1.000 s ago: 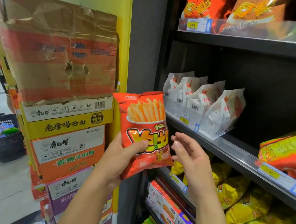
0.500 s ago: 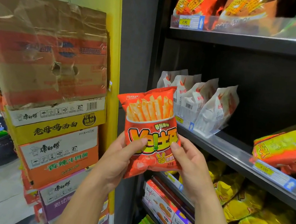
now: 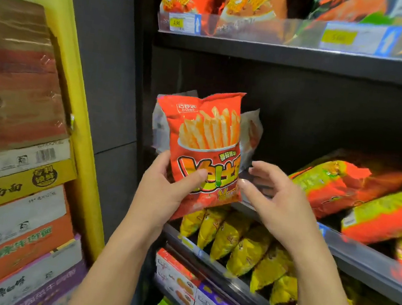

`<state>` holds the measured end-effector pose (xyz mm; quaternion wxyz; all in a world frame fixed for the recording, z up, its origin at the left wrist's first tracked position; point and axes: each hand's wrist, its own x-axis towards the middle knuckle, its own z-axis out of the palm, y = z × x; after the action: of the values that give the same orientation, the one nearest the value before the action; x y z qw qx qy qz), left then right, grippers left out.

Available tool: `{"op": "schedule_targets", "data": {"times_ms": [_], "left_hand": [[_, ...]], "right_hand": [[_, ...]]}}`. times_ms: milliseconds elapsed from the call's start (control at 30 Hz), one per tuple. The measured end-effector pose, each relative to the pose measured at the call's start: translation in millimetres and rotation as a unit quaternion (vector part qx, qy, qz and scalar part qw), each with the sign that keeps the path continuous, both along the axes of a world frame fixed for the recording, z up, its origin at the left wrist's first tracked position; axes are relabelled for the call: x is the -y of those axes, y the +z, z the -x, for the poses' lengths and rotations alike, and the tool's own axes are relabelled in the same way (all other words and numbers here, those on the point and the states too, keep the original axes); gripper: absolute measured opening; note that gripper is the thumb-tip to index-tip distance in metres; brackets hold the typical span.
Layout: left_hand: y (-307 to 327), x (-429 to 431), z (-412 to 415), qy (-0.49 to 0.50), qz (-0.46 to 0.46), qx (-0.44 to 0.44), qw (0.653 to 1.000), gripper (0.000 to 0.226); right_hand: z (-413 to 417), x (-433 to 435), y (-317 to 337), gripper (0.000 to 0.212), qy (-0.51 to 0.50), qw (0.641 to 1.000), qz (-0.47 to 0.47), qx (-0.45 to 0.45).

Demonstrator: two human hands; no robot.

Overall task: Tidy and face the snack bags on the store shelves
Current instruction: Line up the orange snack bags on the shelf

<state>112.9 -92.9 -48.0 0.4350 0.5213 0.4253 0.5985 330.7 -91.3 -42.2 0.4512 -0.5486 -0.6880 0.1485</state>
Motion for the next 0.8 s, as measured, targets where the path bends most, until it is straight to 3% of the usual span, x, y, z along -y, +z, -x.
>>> {"op": "schedule_targets", "data": {"times_ms": [133,333,467,600,800], "left_hand": [[10,-31,-50,0.008,-0.037,-0.023,0.999,0.041],[3,-89,-112,0.079,-0.078,-0.098,0.989,0.056],[-6,-120,-142,0.146,-0.08,-0.168,0.972,0.062],[-14,-138,-161,0.184,-0.082,-0.201,0.959,0.055],[-28,-152,-171,0.213,-0.061,-0.233,0.947,0.07]], "right_hand": [[-45,-9,34,0.054,-0.128,0.95,-0.097,0.268],[-99,-15,60,0.06,-0.219,0.867,-0.045,0.445],[-115,-15,62,0.065,-0.245,0.834,-0.007,0.495],[-123,-18,58,0.066,-0.226,0.832,0.003,0.507],[-134,-24,53,0.061,-0.202,0.838,-0.024,0.506]]}}
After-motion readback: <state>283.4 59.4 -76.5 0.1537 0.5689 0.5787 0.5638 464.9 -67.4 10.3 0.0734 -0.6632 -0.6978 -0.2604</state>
